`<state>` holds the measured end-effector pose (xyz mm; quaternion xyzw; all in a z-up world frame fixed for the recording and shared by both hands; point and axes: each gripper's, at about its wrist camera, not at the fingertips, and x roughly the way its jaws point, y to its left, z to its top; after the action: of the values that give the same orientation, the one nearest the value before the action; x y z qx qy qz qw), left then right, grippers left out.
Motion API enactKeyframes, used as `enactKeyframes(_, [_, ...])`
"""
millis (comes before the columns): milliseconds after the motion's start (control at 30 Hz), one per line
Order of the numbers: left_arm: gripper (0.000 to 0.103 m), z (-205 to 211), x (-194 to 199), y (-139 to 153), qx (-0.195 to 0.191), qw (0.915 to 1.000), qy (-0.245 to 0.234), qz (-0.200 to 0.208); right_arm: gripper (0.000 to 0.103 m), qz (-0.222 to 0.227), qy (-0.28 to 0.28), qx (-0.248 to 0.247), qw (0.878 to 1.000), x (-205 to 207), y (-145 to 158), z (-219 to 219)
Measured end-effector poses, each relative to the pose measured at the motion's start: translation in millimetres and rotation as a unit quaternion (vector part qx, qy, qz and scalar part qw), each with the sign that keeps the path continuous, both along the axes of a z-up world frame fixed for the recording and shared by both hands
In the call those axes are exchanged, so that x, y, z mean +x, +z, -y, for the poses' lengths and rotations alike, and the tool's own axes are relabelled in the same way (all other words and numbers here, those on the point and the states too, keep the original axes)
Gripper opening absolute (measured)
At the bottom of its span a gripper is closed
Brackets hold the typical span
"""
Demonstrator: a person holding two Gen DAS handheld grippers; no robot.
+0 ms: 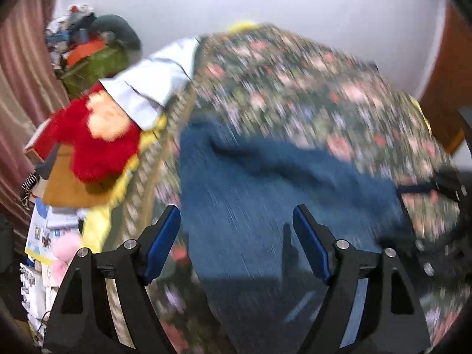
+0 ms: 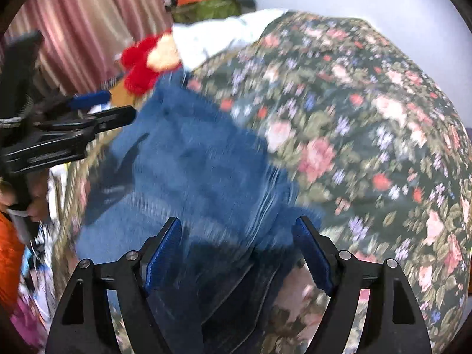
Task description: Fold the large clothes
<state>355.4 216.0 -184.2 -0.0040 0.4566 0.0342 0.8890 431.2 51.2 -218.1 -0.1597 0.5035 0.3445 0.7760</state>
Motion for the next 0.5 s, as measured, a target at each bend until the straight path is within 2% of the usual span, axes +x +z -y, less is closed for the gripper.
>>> enactKeyframes(100, [0.078, 17, -25, -19, 0.033, 0.9990, -0.007, -0.028, 0.080, 0.010, 0.000, -0.012, 1.000, -13, -10, 9])
enactKeyframes(167, [0.079, 23, -46, -24, 0.051, 0.9984, 0.005, -0.024, 0.080, -0.006, -0.012, -0.010, 1.000, -18, -9, 18])
enactKeyframes(233, [0.079, 22, -61, -23, 0.044, 0.9987, 0.010, -0.023, 0.080, -0.020, -0.026, -0.005, 0.999, -25, -4, 29])
enactKeyframes(333, [0.079, 20, -82, -11, 0.040, 0.9987, 0.025, -0.021, 0.080, -0.006, -0.047, 0.001, 0.999, -41, 11, 47])
enactKeyframes(500, [0.079, 17, -113, 37, 0.044, 0.9971, 0.055, 0.028, 0.080, 0.048, -0.057, 0.031, 0.997, -74, 59, 68])
